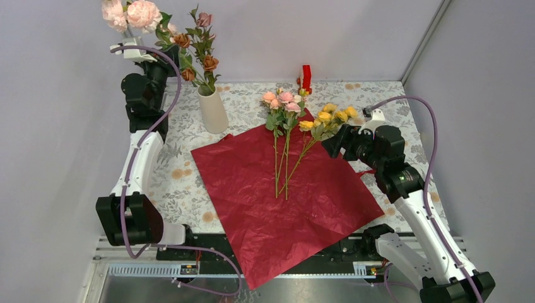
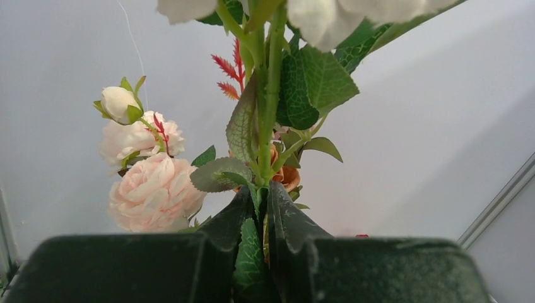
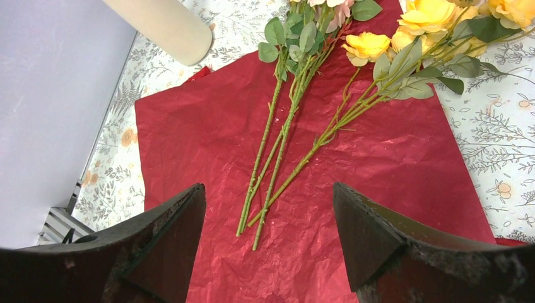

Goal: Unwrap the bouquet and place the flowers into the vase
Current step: Insert the fake flower into the vase.

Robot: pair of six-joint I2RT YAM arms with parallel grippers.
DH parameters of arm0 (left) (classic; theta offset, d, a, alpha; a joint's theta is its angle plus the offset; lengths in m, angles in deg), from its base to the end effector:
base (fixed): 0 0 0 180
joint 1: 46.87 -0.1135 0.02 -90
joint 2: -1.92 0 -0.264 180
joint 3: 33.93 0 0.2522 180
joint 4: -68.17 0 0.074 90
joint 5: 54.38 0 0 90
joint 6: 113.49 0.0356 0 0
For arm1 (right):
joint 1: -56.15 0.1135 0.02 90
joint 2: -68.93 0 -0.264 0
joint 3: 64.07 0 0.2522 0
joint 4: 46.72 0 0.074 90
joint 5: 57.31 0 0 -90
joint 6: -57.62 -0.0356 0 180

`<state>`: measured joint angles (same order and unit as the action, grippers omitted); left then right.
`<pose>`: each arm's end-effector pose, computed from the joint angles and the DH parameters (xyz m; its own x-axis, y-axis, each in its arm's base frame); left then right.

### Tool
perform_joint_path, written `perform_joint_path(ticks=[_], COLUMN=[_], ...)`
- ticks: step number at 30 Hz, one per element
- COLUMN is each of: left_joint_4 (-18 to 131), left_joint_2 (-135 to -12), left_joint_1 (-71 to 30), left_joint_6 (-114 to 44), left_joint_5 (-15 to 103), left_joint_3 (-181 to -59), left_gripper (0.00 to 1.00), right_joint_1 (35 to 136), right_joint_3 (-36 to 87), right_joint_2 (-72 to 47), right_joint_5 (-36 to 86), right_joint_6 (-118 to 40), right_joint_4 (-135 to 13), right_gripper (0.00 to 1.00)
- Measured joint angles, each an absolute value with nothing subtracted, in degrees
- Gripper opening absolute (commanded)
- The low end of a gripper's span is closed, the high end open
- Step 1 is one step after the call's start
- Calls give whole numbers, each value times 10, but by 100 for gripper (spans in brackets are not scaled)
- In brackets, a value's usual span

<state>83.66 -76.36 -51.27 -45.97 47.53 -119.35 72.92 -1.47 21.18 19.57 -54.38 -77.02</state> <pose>0.3167 0.0170 0.4452 0.3106 -0.3513 -0.8832 0.2528 0.9262 -0.2795 0.1806 0.0629 0.3446 -0.4202 0.2544 -0.8710 -0.3592 0.8348 0.4171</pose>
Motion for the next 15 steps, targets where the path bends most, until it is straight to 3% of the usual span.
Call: perform_joint_path(ticks=[15], left_joint_4=[906], left_joint_2=[-783], left_joint_1=[-513], left_joint_6=[-479], left_joint_5=[487], left_joint_3=[-1119], left_gripper=[0], right_joint_1=[722], right_joint_3=[-24], right_joint_2=[212], right_joint_5=[181], right_joint_6=[-552], right_joint_4=[-765], right_gripper=[80])
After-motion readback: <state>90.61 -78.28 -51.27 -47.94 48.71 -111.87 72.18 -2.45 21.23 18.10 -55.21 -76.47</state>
